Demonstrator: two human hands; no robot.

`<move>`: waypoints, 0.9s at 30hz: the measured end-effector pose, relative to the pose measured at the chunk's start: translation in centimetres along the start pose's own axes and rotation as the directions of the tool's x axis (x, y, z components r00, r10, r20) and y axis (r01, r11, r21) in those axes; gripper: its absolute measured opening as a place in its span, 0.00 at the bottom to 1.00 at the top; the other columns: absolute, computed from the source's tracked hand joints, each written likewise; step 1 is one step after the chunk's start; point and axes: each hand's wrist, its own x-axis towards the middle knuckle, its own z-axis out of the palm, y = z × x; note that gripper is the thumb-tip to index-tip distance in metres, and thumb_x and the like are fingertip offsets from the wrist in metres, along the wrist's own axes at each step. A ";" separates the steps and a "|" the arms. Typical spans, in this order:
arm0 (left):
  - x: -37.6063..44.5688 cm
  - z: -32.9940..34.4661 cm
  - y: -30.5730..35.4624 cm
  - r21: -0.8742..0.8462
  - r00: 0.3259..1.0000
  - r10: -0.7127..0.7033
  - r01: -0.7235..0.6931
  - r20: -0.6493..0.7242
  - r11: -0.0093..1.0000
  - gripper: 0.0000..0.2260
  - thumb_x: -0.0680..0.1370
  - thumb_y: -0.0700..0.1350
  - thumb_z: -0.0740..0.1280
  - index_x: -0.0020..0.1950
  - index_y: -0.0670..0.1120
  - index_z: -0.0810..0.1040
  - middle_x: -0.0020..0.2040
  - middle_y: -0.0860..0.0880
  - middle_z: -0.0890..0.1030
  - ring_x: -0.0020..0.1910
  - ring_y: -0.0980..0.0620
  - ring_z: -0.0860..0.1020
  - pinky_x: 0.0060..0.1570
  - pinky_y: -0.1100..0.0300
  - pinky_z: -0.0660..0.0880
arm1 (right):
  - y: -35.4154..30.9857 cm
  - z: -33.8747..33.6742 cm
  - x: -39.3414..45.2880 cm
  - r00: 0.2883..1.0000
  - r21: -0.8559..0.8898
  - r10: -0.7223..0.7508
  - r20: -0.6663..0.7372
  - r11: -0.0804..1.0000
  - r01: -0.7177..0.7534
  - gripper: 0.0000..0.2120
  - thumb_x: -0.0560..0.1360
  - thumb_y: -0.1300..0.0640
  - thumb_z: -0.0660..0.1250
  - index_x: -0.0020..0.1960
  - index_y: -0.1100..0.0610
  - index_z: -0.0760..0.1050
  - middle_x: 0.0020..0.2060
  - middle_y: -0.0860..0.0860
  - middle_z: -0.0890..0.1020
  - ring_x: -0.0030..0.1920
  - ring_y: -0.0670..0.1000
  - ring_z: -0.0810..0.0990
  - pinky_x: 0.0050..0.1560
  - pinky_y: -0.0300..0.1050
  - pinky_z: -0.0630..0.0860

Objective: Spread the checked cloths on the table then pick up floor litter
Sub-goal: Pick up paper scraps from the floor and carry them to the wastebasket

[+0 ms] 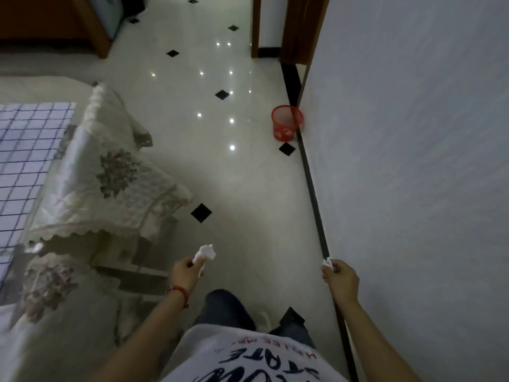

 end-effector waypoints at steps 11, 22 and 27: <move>18.8 -0.4 13.6 -0.016 0.999 -0.050 0.050 -0.012 0.999 0.16 0.76 0.45 0.65 0.31 0.37 0.75 0.31 0.42 0.76 0.31 0.49 0.71 0.33 0.60 0.65 | -17.7 10.7 19.7 0.999 -0.032 -0.053 0.008 0.998 0.053 0.06 0.73 0.61 0.67 0.41 0.65 0.78 0.35 0.59 0.81 0.36 0.54 0.77 0.36 0.40 0.71; 38.2 1.7 35.4 0.023 0.992 0.103 -0.105 0.073 0.994 0.12 0.77 0.42 0.64 0.35 0.39 0.76 0.31 0.44 0.76 0.30 0.50 0.72 0.34 0.60 0.68 | -27.9 14.6 33.6 0.997 -0.050 0.046 -0.065 0.998 -0.049 0.12 0.74 0.61 0.67 0.36 0.68 0.75 0.31 0.60 0.79 0.33 0.54 0.74 0.32 0.38 0.67; 46.5 6.5 42.9 0.051 0.987 0.150 -0.153 0.060 0.987 0.11 0.76 0.43 0.65 0.35 0.41 0.79 0.33 0.41 0.79 0.31 0.48 0.75 0.39 0.56 0.74 | -30.8 14.9 42.0 0.993 -0.036 0.077 -0.087 0.996 -0.080 0.13 0.74 0.62 0.66 0.34 0.69 0.74 0.29 0.58 0.76 0.30 0.51 0.71 0.33 0.39 0.65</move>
